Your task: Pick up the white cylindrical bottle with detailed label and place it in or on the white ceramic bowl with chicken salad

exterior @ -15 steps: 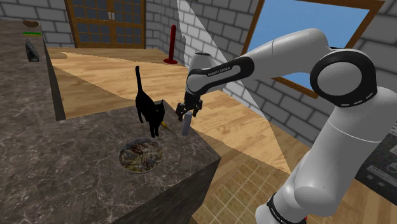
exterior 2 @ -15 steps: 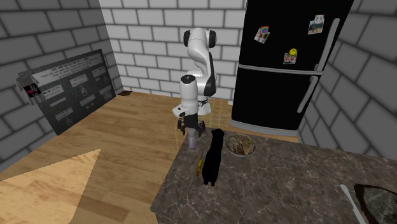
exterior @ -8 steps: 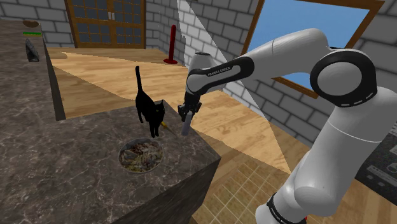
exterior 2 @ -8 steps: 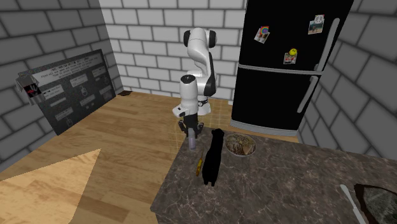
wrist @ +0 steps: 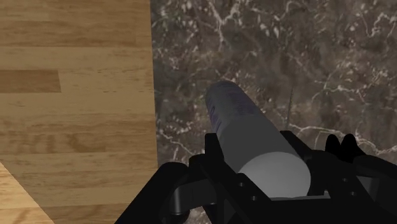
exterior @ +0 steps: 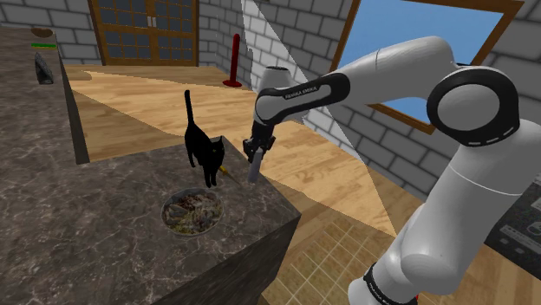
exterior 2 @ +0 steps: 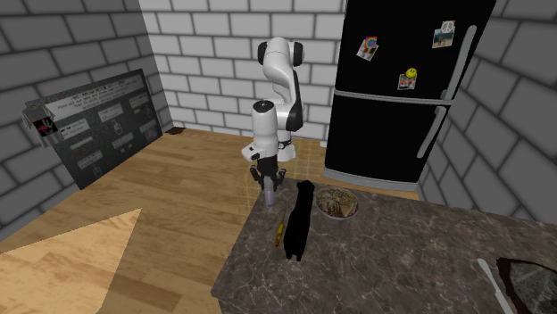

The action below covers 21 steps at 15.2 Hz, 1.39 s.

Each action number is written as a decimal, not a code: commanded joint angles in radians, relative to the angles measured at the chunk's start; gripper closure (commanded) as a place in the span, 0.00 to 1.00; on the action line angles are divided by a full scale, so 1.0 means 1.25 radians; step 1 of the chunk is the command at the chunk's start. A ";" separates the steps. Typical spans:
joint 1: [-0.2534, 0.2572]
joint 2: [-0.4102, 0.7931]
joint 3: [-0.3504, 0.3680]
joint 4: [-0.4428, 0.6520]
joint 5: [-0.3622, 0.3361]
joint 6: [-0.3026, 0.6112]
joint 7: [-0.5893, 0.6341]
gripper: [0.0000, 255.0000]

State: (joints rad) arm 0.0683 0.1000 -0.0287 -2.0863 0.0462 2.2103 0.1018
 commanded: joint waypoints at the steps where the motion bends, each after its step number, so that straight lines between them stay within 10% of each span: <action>1: 0.000 -0.010 0.000 0.011 -0.001 -0.021 0.002 1.00; 21: 0.000 -0.074 -0.001 0.153 -0.008 -0.227 0.011 1.00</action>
State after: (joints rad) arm 0.0676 0.0076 -0.0302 -1.9089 0.0369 1.9409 0.1137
